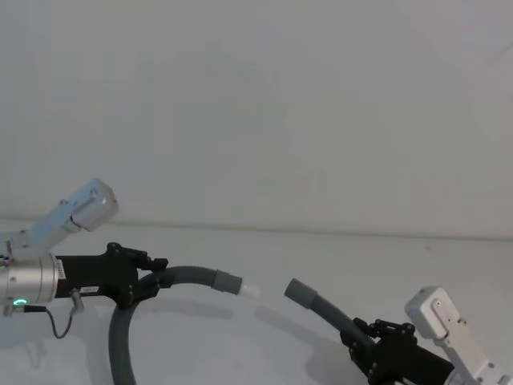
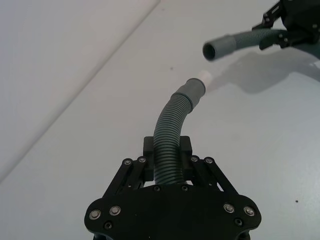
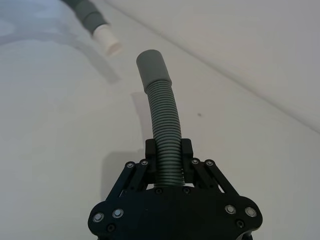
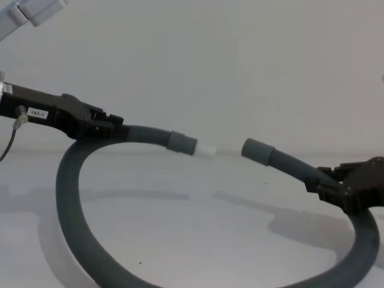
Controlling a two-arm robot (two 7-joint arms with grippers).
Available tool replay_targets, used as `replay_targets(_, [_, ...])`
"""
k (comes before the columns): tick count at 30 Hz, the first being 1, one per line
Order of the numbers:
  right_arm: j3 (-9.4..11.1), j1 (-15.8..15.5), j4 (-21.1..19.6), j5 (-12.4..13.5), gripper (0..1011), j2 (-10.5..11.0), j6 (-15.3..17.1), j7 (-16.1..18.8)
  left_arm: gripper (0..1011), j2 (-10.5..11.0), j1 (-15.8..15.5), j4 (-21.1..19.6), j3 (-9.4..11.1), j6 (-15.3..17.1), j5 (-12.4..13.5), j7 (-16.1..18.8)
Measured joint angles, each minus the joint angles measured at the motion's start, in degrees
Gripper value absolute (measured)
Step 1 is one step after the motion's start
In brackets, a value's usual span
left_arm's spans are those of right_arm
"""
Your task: Use both hands to pick up one end of the pipe from the table, align the ends, and insert them.
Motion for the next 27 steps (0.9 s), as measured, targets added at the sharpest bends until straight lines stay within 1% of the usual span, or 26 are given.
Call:
replay_targets(4, [-0.3,-0.7,-0.9,0.7,258,0.9,-0.4,1.2,271,0.1,0.5,-1.1,-0.4,-0.9,-0.6,0.6])
replay_targets(12, [-0.5,-1.8,-2.6,1.9,258,2.0,-0.8,2.6,271,0.2,1.2,-3.2,-0.8,-2.1,-1.5,1.4])
replay_targets(18, [-0.5,-2.4,-4.0,3.0,258,2.5,-0.9,3.1,271,0.4,1.8,-4.7,-0.9,-2.2,-2.0,1.8])
replay_targets(27, [0.1,-2.9,-5.3,4.7,258,3.1,-0.8,3.3,271,1.4,3.0,-7.6,-0.9,-2.0,-3.1,1.9])
